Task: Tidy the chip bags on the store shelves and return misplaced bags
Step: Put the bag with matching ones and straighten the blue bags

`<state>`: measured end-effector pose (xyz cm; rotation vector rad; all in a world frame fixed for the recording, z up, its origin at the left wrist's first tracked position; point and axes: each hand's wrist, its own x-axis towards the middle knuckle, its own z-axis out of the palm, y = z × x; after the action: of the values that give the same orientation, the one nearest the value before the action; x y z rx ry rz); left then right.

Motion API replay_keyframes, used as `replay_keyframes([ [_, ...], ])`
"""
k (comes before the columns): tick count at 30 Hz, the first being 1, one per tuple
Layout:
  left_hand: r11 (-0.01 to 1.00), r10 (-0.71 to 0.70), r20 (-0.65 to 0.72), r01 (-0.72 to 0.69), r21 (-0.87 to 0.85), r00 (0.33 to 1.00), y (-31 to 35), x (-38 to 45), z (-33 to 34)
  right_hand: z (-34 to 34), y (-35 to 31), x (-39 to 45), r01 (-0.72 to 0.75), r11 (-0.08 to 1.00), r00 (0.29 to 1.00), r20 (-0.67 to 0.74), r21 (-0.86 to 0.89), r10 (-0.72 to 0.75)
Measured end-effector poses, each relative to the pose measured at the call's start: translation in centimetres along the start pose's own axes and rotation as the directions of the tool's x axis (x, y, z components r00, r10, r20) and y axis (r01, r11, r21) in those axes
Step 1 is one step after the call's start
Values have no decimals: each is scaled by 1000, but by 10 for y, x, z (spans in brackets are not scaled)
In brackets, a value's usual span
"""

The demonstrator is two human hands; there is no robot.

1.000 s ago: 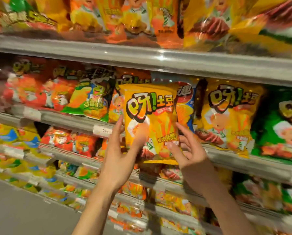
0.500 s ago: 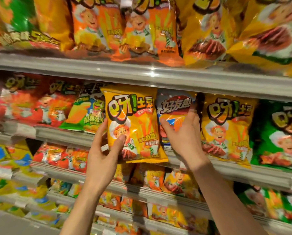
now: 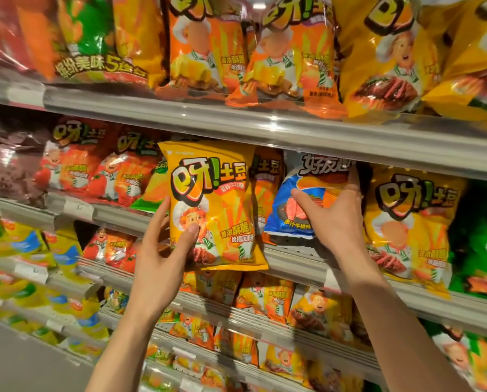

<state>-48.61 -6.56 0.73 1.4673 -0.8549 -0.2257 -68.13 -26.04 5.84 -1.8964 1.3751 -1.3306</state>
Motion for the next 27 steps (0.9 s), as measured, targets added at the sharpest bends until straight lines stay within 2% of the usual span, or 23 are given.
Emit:
replay_keyframes([
  [5, 1000, -3, -53, 4, 16, 999, -3, -2, -25, 6, -30, -12, 64, 994, 991, 120, -92, -52],
  [11, 1000, -3, -44, 4, 31, 999, -7, -3, -34, -10, -33, -37, 166, 971, 979, 145, -169, -143],
  [18, 999, 51, 124, -51, 2, 991, 2, 3, 20, -72, -7, -62, 88, 960, 996, 39, -265, -80],
  [21, 995, 96, 213, -93, -23, 972, 8, 7, 53, -100, 15, -72, 57, 969, 996, -49, -239, -71],
  [24, 991, 137, 230, -134, -28, 964, 16, 14, 93, -124, 37, -79, -10, 977, 993, -116, -212, -15],
  [27, 980, 177, 261, -194, 39, 949, 21, 20, 130, -142, 54, -84, -64, 987, 985, -166, -146, 40],
])
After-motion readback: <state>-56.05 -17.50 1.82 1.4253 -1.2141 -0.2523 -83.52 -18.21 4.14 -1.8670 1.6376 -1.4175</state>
